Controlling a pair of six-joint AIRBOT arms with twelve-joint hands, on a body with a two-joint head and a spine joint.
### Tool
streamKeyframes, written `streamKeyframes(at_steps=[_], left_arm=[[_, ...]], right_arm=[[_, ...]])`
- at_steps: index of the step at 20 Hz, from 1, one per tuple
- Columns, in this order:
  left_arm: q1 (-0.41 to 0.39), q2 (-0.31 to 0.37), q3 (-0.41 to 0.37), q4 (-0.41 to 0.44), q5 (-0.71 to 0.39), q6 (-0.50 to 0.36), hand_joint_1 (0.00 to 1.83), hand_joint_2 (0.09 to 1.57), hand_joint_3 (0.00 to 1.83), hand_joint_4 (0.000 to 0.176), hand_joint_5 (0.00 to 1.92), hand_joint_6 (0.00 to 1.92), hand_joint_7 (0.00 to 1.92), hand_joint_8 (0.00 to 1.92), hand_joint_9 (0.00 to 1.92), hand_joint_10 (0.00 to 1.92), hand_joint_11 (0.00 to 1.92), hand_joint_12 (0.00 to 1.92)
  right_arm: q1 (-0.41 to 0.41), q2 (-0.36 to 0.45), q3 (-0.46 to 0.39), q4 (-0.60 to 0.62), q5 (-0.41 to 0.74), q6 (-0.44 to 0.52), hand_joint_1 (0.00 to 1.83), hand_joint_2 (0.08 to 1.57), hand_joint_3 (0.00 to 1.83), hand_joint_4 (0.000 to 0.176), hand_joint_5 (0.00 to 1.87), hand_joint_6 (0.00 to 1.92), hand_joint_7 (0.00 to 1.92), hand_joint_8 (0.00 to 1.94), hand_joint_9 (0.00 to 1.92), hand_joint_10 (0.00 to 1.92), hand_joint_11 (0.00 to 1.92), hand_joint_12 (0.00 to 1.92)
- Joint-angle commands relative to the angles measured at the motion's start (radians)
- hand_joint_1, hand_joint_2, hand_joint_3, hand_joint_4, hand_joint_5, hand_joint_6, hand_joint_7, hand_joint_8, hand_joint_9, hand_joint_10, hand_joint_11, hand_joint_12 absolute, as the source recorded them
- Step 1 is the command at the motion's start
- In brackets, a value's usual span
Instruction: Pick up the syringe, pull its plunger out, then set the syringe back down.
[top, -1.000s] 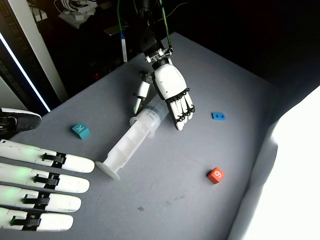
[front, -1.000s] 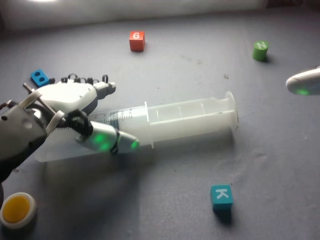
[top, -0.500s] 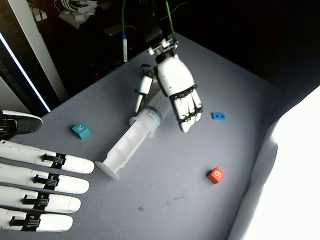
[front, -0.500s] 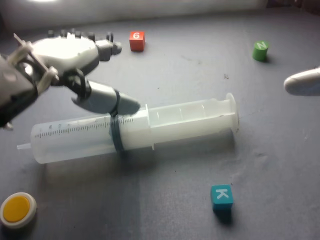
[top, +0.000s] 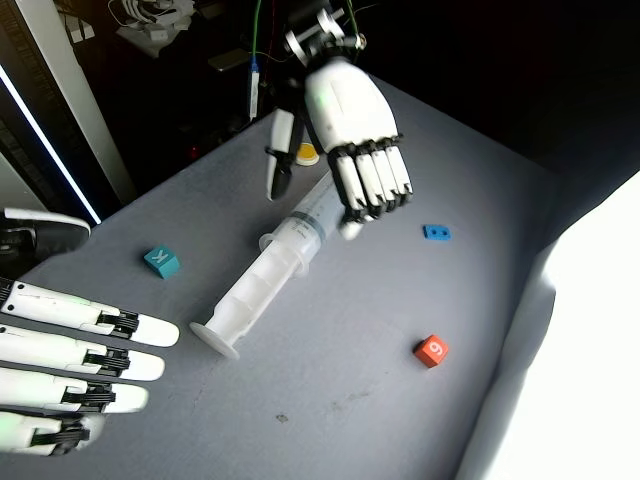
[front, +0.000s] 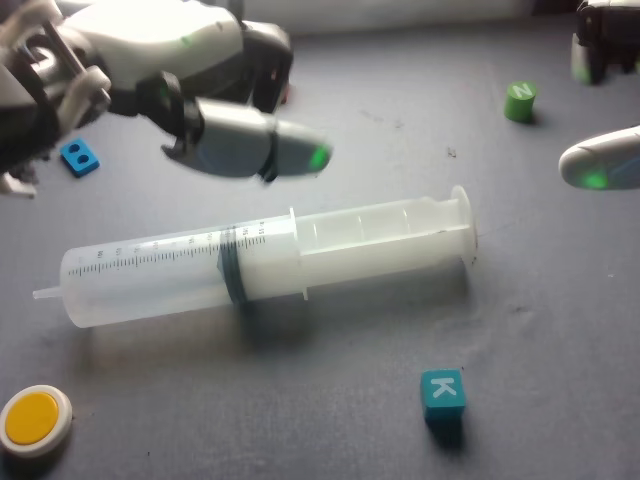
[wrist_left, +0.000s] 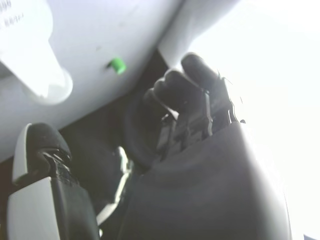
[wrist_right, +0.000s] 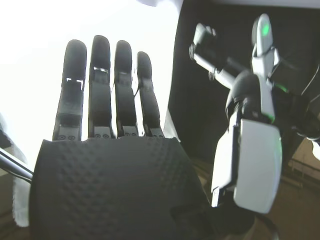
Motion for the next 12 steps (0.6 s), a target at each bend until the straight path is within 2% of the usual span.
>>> streamKeyframes(at_steps=[1,2,3,4,5,6,7,8,9,10,11,12], left_arm=[[-0.035,0.015,-0.005,0.039,0.015,0.0,0.12,1.19,0.01,0.0,1.25,1.64,1.38,1.71,1.27,1.81,1.03,1.9],[-0.06,0.026,-0.007,0.052,0.065,0.0,0.17,1.17,0.0,0.165,1.28,1.62,1.37,1.66,1.33,1.77,1.15,1.87],[-0.08,0.034,-0.008,0.058,0.108,0.0,0.17,1.17,0.0,0.165,1.28,1.62,1.37,1.66,1.33,1.77,1.15,1.87],[-0.098,0.04,-0.009,0.057,0.136,0.0,0.16,1.19,0.0,0.174,1.27,1.69,1.36,1.72,1.33,1.83,1.17,1.91],[-0.119,0.048,-0.012,0.055,0.14,0.0,0.4,1.25,0.01,0.176,1.29,1.86,1.4,1.88,1.41,1.9,1.29,1.92],[-0.144,0.052,-0.013,0.055,0.146,-0.001,0.9,1.38,0.02,0.176,1.29,1.92,1.47,1.92,1.49,1.92,1.42,1.92],[-0.163,0.054,-0.011,0.06,0.158,-0.001,0.9,1.38,0.02,0.176,1.29,1.92,1.47,1.92,1.49,1.92,1.42,1.92],[-0.177,0.054,-0.01,0.064,0.168,-0.001,0.94,1.42,0.03,0.176,1.33,1.92,1.49,1.92,1.5,1.92,1.43,1.92],[-0.188,0.054,-0.009,0.066,0.173,-0.001,0.9,1.42,0.03,0.176,1.26,1.92,1.47,1.92,1.51,1.92,1.45,1.92],[-0.201,0.054,-0.009,0.067,0.177,-0.001,0.83,1.42,0.03,0.176,1.22,1.92,1.45,1.92,1.5,1.92,1.45,1.92],[-0.21,0.054,-0.01,0.069,0.179,-0.002,0.81,1.42,0.02,0.176,1.23,1.92,1.44,1.92,1.48,1.92,1.43,1.92],[-0.217,0.054,-0.011,0.069,0.185,-0.002,0.73,1.43,0.02,0.176,1.21,1.92,1.43,1.92,1.46,1.92,1.38,1.92]], right_arm=[[0.006,0.006,-0.001,0.0,0.123,0.007,0.33,0.85,0.0,0.0,0.42,1.92,0.45,1.94,0.56,1.92,0.7,1.92],[0.005,0.006,-0.001,-0.002,0.125,0.007,0.25,0.96,0.03,0.0,0.85,1.92,1.02,1.94,1.07,1.92,1.21,1.92],[0.003,0.006,-0.001,-0.003,0.125,0.007,0.25,0.96,0.03,0.0,0.85,1.92,1.02,1.94,1.07,1.92,1.21,1.92],[0.001,0.006,-0.001,-0.003,0.126,0.007,0.22,0.97,0.02,0.0,1.11,1.92,1.27,1.94,1.31,1.92,1.44,1.92],[0.001,0.006,-0.001,-0.003,0.127,0.007,0.14,1.01,0.02,0.0,1.49,1.92,1.62,1.94,1.66,1.92,1.75,1.92],[0.001,0.006,-0.001,-0.004,0.128,0.007,0.32,1.39,0.02,0.0,1.63,1.92,1.8,1.94,1.9,1.92,1.91,1.92],[0.001,0.006,-0.001,-0.004,0.129,0.007,0.32,1.39,0.02,0.0,1.63,1.92,1.8,1.94,1.9,1.92,1.91,1.92],[0.001,0.006,-0.001,-0.006,0.129,0.007,0.55,1.51,0.03,0.0,1.56,1.92,1.75,1.94,1.85,1.92,1.92,1.92],[0.0,0.005,-0.001,-0.007,0.129,0.007,0.7,1.51,0.01,0.1,1.46,1.92,1.68,1.94,1.8,1.92,1.89,1.92],[0.0,0.005,-0.001,-0.007,0.13,0.007,0.75,1.49,0.0,0.161,1.47,1.92,1.65,1.94,1.75,1.92,1.85,1.92],[0.0,0.003,-0.001,-0.008,0.13,0.007,0.8,1.47,0.0,0.173,1.42,1.92,1.6,1.94,1.69,1.92,1.8,1.92],[-0.001,0.002,-0.001,-0.009,0.131,0.007,0.71,1.48,0.0,0.175,1.36,1.92,1.55,1.94,1.65,1.92,1.74,1.92]])
